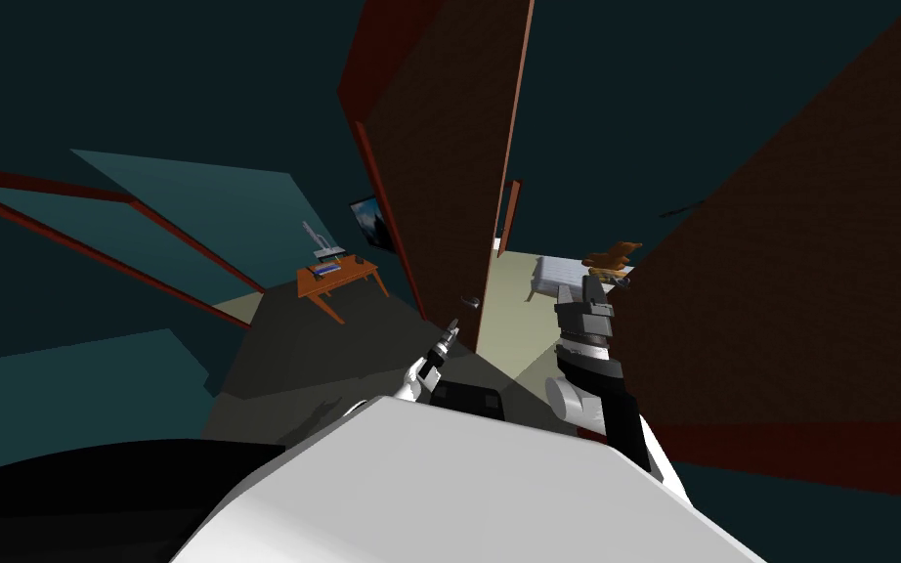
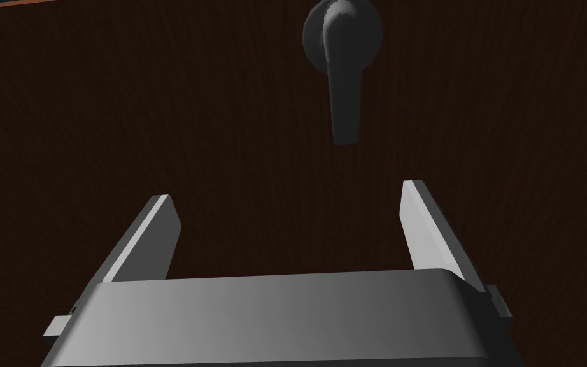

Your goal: Push the door open

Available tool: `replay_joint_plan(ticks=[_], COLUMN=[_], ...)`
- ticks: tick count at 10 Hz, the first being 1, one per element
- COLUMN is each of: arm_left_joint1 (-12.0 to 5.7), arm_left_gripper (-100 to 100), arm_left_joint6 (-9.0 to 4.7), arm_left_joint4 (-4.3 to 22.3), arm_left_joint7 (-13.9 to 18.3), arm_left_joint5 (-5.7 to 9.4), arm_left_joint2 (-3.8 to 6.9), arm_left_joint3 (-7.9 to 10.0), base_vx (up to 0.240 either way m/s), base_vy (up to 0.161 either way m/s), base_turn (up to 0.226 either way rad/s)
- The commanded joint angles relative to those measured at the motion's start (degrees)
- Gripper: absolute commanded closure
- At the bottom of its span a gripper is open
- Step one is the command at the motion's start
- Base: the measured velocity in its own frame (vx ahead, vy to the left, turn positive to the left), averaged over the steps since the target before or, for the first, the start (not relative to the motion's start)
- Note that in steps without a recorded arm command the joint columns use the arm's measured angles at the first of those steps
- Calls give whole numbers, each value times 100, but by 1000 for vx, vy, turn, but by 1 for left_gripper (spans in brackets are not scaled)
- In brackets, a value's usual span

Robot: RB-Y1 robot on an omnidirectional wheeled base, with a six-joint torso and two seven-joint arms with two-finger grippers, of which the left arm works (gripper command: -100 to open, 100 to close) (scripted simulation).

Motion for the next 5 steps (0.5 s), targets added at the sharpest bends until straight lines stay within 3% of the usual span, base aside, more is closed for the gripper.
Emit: replay_joint_plan(ticks=[1,4,5], arm_left_joint1=[-49,-204,-200], arm_left_gripper=[-100,-100,-100], arm_left_joint6=[-49,-100,-130], arm_left_joint4=[170,590,580], arm_left_joint7=[16,72,52], arm_left_joint5=[-1,-8,-3], arm_left_joint2=[-16,-75,-72], arm_left_joint3=[-21,-94,-72], base_vx=[98,140,75], base_vy=[13,22,20], base_turn=[-6,-11,-4])
